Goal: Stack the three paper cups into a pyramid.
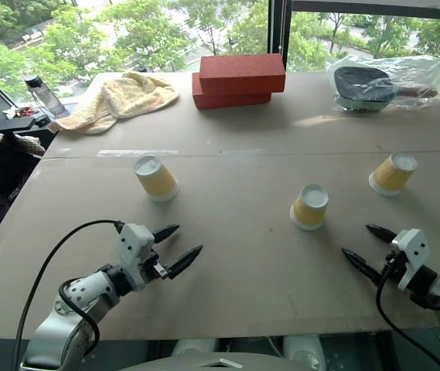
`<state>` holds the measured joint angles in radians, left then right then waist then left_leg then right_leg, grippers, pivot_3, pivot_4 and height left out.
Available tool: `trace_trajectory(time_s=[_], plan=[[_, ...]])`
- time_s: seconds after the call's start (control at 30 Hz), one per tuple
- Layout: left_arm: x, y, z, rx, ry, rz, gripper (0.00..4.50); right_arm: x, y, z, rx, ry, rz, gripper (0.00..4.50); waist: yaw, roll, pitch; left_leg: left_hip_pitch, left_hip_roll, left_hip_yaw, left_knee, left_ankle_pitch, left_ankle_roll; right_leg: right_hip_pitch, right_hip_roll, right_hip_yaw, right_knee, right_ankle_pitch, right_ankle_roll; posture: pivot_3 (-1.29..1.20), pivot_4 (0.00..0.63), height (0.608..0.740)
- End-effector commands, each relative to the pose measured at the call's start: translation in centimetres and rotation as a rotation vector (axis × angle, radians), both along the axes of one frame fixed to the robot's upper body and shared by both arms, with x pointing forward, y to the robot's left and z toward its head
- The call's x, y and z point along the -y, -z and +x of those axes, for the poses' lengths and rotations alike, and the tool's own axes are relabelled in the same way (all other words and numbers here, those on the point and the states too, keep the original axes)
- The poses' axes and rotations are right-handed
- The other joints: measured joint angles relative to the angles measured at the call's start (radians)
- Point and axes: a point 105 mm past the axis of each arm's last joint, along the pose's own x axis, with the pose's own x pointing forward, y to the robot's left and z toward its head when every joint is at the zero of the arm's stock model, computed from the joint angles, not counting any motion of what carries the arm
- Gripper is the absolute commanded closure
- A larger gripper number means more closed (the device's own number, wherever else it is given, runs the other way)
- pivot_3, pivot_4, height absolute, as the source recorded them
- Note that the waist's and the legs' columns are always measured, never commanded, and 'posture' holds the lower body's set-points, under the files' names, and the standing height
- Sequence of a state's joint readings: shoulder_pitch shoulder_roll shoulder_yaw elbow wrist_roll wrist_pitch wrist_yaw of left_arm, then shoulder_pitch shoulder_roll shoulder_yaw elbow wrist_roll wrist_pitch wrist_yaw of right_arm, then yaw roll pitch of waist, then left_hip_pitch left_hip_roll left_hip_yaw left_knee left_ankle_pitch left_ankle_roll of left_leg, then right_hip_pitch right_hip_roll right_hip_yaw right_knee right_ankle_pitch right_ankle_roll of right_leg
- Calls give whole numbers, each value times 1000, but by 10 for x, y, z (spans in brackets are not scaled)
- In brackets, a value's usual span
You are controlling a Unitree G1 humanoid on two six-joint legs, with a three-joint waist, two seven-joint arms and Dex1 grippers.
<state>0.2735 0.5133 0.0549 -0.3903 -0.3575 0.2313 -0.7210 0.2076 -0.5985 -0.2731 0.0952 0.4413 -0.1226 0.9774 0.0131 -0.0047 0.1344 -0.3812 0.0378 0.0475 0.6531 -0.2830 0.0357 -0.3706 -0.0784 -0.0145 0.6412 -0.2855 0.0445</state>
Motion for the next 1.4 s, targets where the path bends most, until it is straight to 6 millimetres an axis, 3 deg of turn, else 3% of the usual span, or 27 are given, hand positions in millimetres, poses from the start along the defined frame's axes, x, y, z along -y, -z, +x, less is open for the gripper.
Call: trace_trajectory(time_s=[0.03,0.2,0.47,0.97,1.13,1.3,1.4], plan=[[5,-25,-2,62,156,-5,22,-19,-26,10,93,-57,22,0,-2,0,1,1,0,0,0,0,0,0,0,0,0,1,1,0,150,740],[5,-59,-4,62,339,-74,22,-47,-46,22,144,-141,59,0,-2,1,2,1,1,0,1,2,-2,-1,7,1,3,1,1,0,150,740],[1,-101,-5,79,516,-58,22,-74,-68,37,176,-208,141,0,-1,-2,5,-2,1,0,1,2,-3,-5,8,1,3,1,2,0,150,740],[-4,-126,-10,87,675,133,22,-92,-68,41,179,-275,133,0,-1,-3,8,-3,1,1,1,2,-4,-6,12,1,5,1,3,0,150,740],[-5,-128,-9,88,691,166,0,-92,-67,42,191,-263,133,2191,-1,-4,9,-3,1,1,1,2,-4,-7,13,1,6,1,3,0,150,740],[-3,-134,-10,99,713,156,0,-92,-67,43,196,-263,121,2282,-1,-4,9,-2,1,1,1,3,-4,-7,14,1,6,1,2,0,150,740],[-1,-141,-12,111,724,136,0,-103,-71,45,202,-292,133,2282,-3,-4,10,-2,1,1,2,3,-4,-7,14,1,8,1,2,0,150,740]])
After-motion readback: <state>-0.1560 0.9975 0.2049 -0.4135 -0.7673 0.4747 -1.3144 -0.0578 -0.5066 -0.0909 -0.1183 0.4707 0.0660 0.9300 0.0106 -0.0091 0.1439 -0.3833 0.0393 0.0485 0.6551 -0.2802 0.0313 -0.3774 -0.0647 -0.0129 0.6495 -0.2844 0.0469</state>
